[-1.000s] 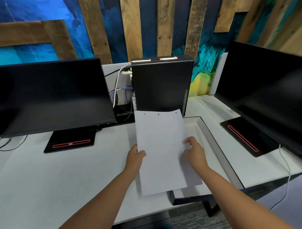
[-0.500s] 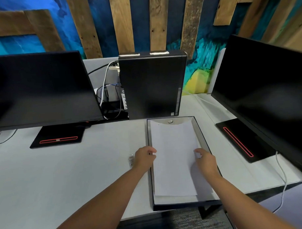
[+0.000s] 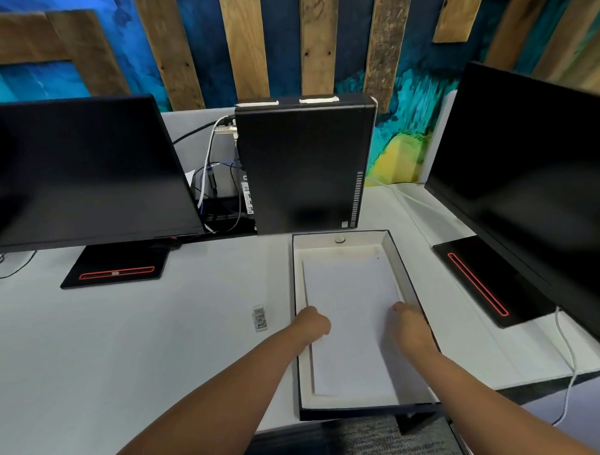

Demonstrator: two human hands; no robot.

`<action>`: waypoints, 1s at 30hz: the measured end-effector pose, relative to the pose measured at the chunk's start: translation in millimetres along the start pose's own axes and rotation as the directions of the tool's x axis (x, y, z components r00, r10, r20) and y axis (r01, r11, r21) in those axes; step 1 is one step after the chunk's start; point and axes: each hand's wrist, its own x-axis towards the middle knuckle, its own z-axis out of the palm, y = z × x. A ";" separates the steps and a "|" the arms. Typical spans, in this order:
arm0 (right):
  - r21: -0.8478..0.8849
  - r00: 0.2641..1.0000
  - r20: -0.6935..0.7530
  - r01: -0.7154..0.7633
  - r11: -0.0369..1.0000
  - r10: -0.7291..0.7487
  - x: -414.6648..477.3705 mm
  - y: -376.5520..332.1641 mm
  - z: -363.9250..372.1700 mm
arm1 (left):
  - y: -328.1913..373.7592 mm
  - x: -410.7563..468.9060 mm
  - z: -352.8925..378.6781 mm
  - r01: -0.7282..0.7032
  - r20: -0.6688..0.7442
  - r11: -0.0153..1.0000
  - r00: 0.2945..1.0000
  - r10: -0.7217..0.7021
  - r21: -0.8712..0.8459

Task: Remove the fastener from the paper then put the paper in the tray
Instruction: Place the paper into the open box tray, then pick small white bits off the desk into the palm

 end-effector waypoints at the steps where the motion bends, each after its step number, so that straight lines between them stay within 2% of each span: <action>1: -0.044 1.000 0.013 0.000 0.999 0.001 -0.2 -1.5 0.4 | 0.6 -0.3 1.9 0.009 -0.004 1.000 1.000 -0.009 0.015; 3: -0.116 1.000 0.028 -0.001 0.993 0.004 0.1 -3.5 2.4 | 1.4 -0.9 5.3 0.016 -0.001 1.000 1.000 -0.016 0.012; 9: -0.248 0.999 0.022 0.048 0.967 -0.044 -7.0 -6.0 7.8 | -9.3 -13.9 12.9 -0.101 0.029 0.995 0.994 0.101 -0.017; 12: -0.150 0.992 0.026 0.126 0.981 -0.124 -6.2 -9.7 7.5 | -15.3 -20.7 13.1 -0.257 -0.083 0.965 0.964 0.252 -0.048; 15: 0.023 0.981 0.043 0.189 0.982 -0.190 -12.3 -25.5 7.4 | -28.0 -30.4 7.7 -0.430 -0.271 0.901 0.875 0.401 -0.057; 17: 0.097 0.968 0.016 0.249 0.964 -0.252 -19.1 -39.2 8.5 | -39.2 -34.0 1.9 -0.488 -0.362 0.872 0.820 0.443 -0.038; 23: 0.233 0.908 -0.075 0.417 0.878 -0.412 -41.9 -89.4 18.8 | -80.7 -39.5 -21.3 -0.487 -0.543 0.874 0.738 0.402 -0.014; 26: 0.252 0.880 -0.078 0.472 0.845 -0.468 -51.3 -115.6 30.5 | -103.0 -39.3 -35.7 -0.463 -0.596 0.886 0.720 0.355 -0.032; 30: 0.260 0.852 -0.070 0.517 0.815 -0.518 -60.3 -147.3 46.9 | -129.2 -36.2 -58.5 -0.423 -0.682 0.906 0.653 0.330 0.033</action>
